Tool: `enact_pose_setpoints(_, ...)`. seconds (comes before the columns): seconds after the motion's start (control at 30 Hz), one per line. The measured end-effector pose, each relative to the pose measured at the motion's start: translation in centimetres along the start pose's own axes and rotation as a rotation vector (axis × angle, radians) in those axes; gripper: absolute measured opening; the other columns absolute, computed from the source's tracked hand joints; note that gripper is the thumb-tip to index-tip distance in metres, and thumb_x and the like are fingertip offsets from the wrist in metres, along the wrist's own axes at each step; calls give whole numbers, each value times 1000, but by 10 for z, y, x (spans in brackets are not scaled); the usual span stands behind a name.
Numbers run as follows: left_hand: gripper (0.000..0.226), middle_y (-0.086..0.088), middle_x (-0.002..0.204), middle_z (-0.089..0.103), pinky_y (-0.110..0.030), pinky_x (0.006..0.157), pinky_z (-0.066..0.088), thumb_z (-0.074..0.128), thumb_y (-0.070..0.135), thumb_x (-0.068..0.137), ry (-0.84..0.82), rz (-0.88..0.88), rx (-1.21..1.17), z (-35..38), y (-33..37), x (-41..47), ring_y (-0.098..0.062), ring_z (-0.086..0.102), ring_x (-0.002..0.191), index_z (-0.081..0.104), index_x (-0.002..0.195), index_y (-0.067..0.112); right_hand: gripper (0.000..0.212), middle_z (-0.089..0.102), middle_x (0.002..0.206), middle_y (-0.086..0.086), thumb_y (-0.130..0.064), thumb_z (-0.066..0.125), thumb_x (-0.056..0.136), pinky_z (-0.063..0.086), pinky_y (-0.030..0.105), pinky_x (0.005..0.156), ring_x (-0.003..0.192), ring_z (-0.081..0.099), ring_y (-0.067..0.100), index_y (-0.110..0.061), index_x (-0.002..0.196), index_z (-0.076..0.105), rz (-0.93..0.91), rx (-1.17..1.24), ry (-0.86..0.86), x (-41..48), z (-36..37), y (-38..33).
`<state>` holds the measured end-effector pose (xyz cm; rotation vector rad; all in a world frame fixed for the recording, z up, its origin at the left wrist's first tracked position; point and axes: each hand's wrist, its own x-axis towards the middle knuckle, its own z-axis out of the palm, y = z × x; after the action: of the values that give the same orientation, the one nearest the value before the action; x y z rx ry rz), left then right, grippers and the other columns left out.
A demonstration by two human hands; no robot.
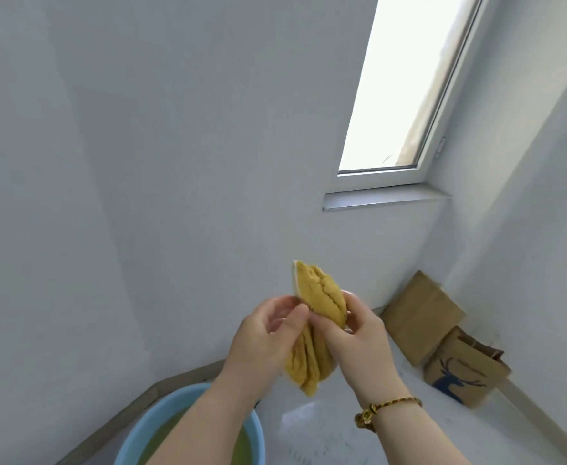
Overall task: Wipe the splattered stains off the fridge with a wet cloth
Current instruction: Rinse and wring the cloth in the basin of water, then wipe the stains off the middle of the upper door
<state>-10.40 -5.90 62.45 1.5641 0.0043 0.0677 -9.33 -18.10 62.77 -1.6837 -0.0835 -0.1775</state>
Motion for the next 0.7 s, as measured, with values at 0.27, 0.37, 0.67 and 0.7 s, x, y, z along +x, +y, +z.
enact_pose_setpoints(0.27,42,-3,84,73,-27,70,57,77,13,67,-330,-116,-360,90,34,-55,-15,70,76,57,104,12,26,71,86,-7,-4,62,82,51,14,65,80,65,0,-24,98,63,-57,86,-25,-83,-110,-49)
enact_pose_setpoints(0.37,37,-12,89,71,-36,80,53,68,13,63,-535,-111,-359,135,44,-86,-24,68,82,63,98,4,30,72,74,-8,-15,61,78,51,15,58,70,67,3,-22,106,54,-1,169,53,-124,-170,-58)
enact_pose_setpoints(0.67,6,-4,66,66,-22,48,50,60,11,82,-657,-32,-274,304,72,-218,-12,62,52,63,86,7,25,67,82,-2,-33,49,88,53,26,62,71,65,11,-14,102,57,96,241,432,-270,-349,-71)
enact_pose_setpoints(0.7,6,-5,67,67,-23,48,51,58,9,85,-651,-41,-289,322,74,-231,-13,63,53,63,88,7,33,67,92,-2,-39,50,86,54,27,68,82,66,11,-16,109,56,86,247,436,-286,-365,-72)
